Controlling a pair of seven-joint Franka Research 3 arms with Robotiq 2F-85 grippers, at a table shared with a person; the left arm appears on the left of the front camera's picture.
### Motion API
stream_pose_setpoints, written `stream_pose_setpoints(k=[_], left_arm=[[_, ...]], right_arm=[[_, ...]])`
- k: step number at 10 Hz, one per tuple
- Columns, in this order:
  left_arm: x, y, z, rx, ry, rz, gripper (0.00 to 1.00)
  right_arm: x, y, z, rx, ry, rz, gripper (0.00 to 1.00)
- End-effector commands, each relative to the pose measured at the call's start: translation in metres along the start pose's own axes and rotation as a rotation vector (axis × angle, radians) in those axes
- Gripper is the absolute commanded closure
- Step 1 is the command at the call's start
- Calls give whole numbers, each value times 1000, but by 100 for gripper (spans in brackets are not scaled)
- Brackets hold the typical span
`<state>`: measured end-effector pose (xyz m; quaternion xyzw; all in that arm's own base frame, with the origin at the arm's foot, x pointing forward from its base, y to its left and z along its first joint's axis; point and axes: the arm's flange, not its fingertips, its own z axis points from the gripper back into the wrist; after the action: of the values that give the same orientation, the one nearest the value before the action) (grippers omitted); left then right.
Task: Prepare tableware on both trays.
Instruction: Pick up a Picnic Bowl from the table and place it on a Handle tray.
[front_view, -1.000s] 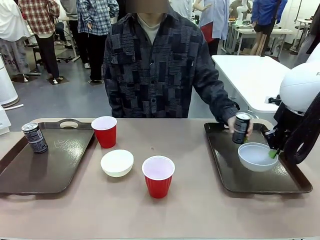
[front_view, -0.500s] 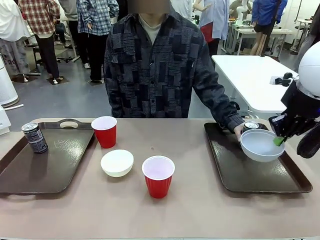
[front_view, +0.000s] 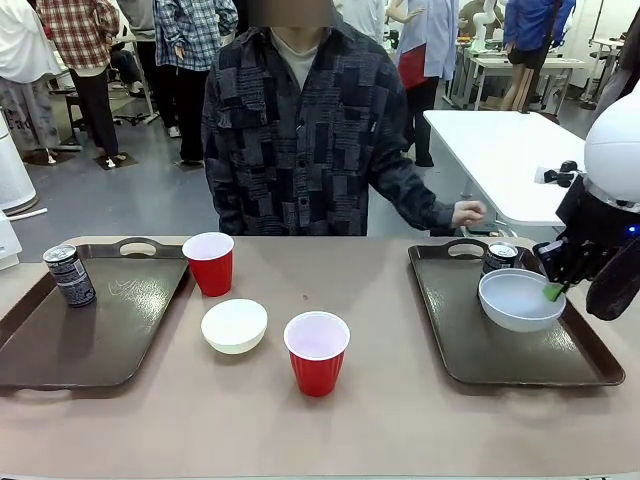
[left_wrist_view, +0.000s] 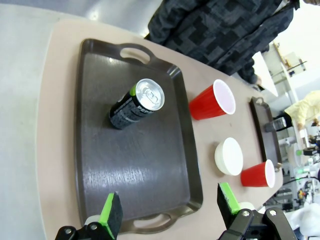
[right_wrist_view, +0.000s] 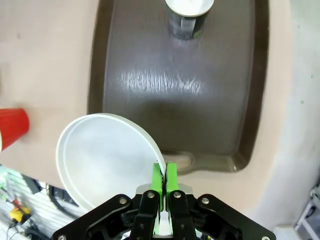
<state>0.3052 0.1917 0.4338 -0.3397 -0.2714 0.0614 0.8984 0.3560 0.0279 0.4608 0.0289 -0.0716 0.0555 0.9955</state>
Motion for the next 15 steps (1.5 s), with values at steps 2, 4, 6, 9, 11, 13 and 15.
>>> stream_pose_setpoints(k=[2, 4, 6, 9, 11, 13, 15], left_arm=[[-1, 2, 1, -16, -7, -4, 0], [-1, 2, 1, -16, -7, -4, 0], [-1, 2, 1, -16, -7, -4, 0], [-1, 2, 1, -16, -7, -4, 0], [-1, 2, 1, -16, -7, -4, 0], [-1, 2, 1, -16, -7, -4, 0], [-1, 2, 1, -16, -7, -4, 0]], right_arm=[[0, -2, -80, -6, -6, 37, 96], [6, -1, -94, 6, 26, 47, 96], [5, 0, -97, 13, 48, 50, 96], [11, -2, -108, 5, 105, 53, 36], [9, -3, -109, 2, 121, 51, 0], [6, -2, -105, -13, 132, 45, 0], [-1, -2, -93, -30, 134, 47, 31]])
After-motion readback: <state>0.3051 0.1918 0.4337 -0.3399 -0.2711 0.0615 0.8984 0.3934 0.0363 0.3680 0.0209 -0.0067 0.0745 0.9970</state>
